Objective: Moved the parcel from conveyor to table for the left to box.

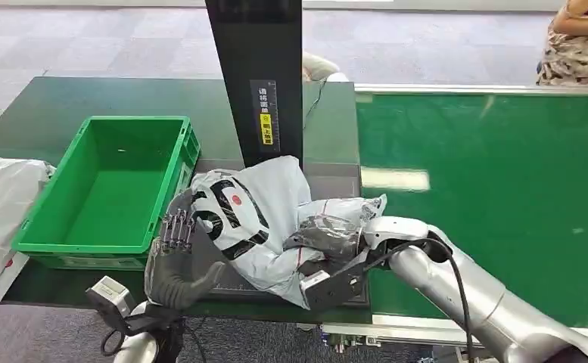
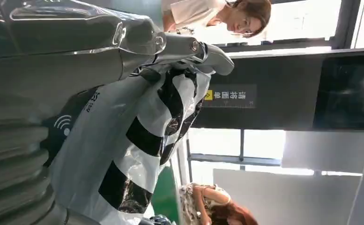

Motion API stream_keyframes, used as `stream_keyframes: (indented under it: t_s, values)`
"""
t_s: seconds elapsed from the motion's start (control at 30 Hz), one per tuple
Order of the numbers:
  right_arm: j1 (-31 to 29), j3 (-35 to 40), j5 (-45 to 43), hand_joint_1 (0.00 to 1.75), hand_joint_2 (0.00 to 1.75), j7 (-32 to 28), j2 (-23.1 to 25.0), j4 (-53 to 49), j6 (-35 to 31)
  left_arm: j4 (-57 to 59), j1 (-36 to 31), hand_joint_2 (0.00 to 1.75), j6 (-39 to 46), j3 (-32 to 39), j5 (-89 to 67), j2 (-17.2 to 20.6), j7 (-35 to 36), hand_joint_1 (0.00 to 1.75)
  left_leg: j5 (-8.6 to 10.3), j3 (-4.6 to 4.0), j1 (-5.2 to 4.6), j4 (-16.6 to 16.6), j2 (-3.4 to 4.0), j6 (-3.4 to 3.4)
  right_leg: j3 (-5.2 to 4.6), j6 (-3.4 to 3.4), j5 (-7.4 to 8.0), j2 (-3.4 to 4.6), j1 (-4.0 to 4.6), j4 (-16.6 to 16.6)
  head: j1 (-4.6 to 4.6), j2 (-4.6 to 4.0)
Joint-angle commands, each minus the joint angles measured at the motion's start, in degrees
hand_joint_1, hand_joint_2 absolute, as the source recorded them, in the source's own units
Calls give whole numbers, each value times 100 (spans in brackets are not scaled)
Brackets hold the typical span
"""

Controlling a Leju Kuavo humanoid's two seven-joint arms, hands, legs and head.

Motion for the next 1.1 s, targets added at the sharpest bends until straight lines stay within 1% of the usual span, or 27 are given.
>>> stream_keyframes:
  t_s: [0.03, 0.07, 0.13, 0.17, 0.2, 0.23, 0.3, 0.4, 0.47, 0.5, 0.53, 0.57, 0.63, 0.67, 0.77, 0.8, 0.83, 0.87, 0.93, 0.97, 1.03, 1.07, 1.1]
  values:
    - [-358, 490, 285, 23, 175, 168, -43, 383, -572, 5, 13, 175, 0, 17, 13, 149, 57, 0, -3, 14, -1, -7, 5, 1, 12, 1, -1, 7, -1, -7, 0, 0]
    - [-334, 425, 398, 0, 175, 194, -48, 424, -761, -24, 36, 175, 3, 27, 13, 138, 58, 0, -4, 23, -1, -13, 8, 2, 21, 1, 0, 10, 0, -14, -2, 0]
    - [-273, 337, 401, 0, 175, 173, -46, 481, -882, -56, 51, 175, 11, 43, 17, 127, 58, 0, -3, 14, -1, -6, 3, 1, 13, 1, -1, 4, -1, -7, -2, 0]
    - [-241, 289, 413, 0, 175, 175, -42, 515, -953, -73, 55, 175, 30, 60, 22, 113, 54, 0, -3, 22, -1, -12, 6, 1, 20, 1, -1, 7, -1, -13, 0, 0]
    - [-214, 250, 484, 0, 175, 174, -42, 550, -1066, -94, 64, 175, 50, 80, 26, 96, 48, 0, -2, 13, -1, -6, 1, 1, 13, 1, -2, 2, -1, -7, -2, 0]
    - [-178, 191, 645, 0, 175, 180, -33, 595, -1288, -156, 94, 175, 106, 132, 33, 59, 24, 0, -2, 23, 0, -13, 4, 2, 22, 1, 0, 6, 0, -15, 0, 0]
    - [-117, 96, 665, 0, 175, 183, -24, 623, -1405, -247, 128, 175, 150, 171, 45, 24, 0, 0, -2, 12, 0, -6, 3, 1, 11, 1, -1, 4, 0, -7, 0, 0]
    - [76, -120, 549, 0, 175, 51, -5, 606, -1551, -387, 153, 175, 233, 271, 105, -38, -55, 0, -2, 24, 0, -14, 1, 2, 23, 2, -1, 3, 1, -17, 0, 2]
    - [436, -599, -81, 0, 175, -372, 82, 534, -1404, -503, 151, 175, 347, 352, 245, -110, -264, 0, -2, 16, 3, -8, -3, 1, 17, 1, -1, -1, 3, -13, -2, 0]
    - [579, -772, -247, 0, 175, -481, 121, 486, -1418, -566, 164, 175, 422, 390, 310, -147, -345, 0, -2, 27, 4, -16, -5, 1, 30, 1, -1, -3, 4, -23, -2, 0]
    - [719, -957, -343, 0, 175, -552, 174, 438, -1471, -630, 177, 175, 531, 419, 374, -179, -419, 0, -2, 14, 4, -7, -6, 1, 17, 1, -2, -4, 5, -13, 0, 0]
    - [903, -1201, -473, 0, 175, -698, 252, 350, -1612, -745, 221, 175, 839, 554, 454, -287, -593, 0, -3, 25, 5, -14, -3, 1, 28, 1, -1, -1, 6, -21, -4, 0]
    - [1162, -1541, -823, 0, 175, -838, 366, 227, -1599, -880, 280, 175, 1209, 686, 548, -345, -747, 0, -4, 8, 4, -4, 0, 0, 11, 0, -2, 2, 4, -9, 0, 0]
    - [1381, -1815, -975, 0, 175, -914, 426, 107, -1566, -962, 325, 175, 1477, 684, 626, -304, -824, 0, -5, 20, 4, -13, 1, 1, 22, 0, -2, 4, 4, -17, -2, 0]
    - [1683, -2201, -1209, 0, 175, -1068, 495, -88, -1640, -1005, 378, 175, 1642, 639, 607, -198, -866, 0, -5, 18, 2, -11, 0, 0, 18, -1, -4, 3, 2, -13, -2, 0]
    - [1848, -2453, -1441, 0, 175, -1179, 513, -219, -1616, -950, 365, 175, 1634, 567, 579, -148, -866, 0, -6, 28, 2, -19, 1, -1, 28, -2, -4, 5, 2, -20, -2, 2]
    - [1976, -2676, -1751, 0, 175, -1240, 558, -324, -1491, -902, 351, 175, 1633, 506, 501, -112, -865, 0, -4, 17, 1, -12, -9, -2, 18, -1, -5, -5, 2, -13, -2, 0]
    - [2119, -2924, -2084, 0, 175, -1267, 606, -439, -1312, -843, 334, 175, 1637, 427, 405, -91, -865, 0, -3, 27, 1, -20, -13, -1, 30, 0, -6, -9, 1, -22, 0, 0]
    - [2396, -3492, -2701, 0, 175, -1340, 812, -612, -1201, -732, 290, 175, 1529, 217, 81, 15, -793, 0, -2, 7, 0, -8, -15, -1, 11, 3, -6, -12, 0, -9, -2, 0]
    - [2524, -3750, -2969, 0, 175, -1282, 868, -725, -1051, -667, 254, 175, 1479, 143, -51, 20, -728, 0, -3, 20, 1, -16, -16, 0, 25, 3, -7, -12, 1, -19, -2, 0]
    - [2702, -4110, -3254, 0, 175, -1223, 972, -803, -913, -496, 139, 175, 1281, -43, -374, 129, -501, 0, -3, 20, -1, -17, -16, 0, 25, 3, -7, -13, 0, -19, -2, 0]
    - [2818, -4362, -3276, 0, 175, -1203, 1068, -819, -903, -332, 40, 175, 1066, -215, -795, 268, -283, 0, -1, 11, -1, -11, -20, 0, 16, 3, -7, -17, -1, -13, 0, 2]
    - [2885, -4463, -3280, 0, 175, -1203, 1097, -824, -909, -202, -28, 175, 930, -314, -998, 331, -119, 0, 2, 21, -2, -20, -29, 0, 28, 3, -7, -25, -2, -21, 0, 0]
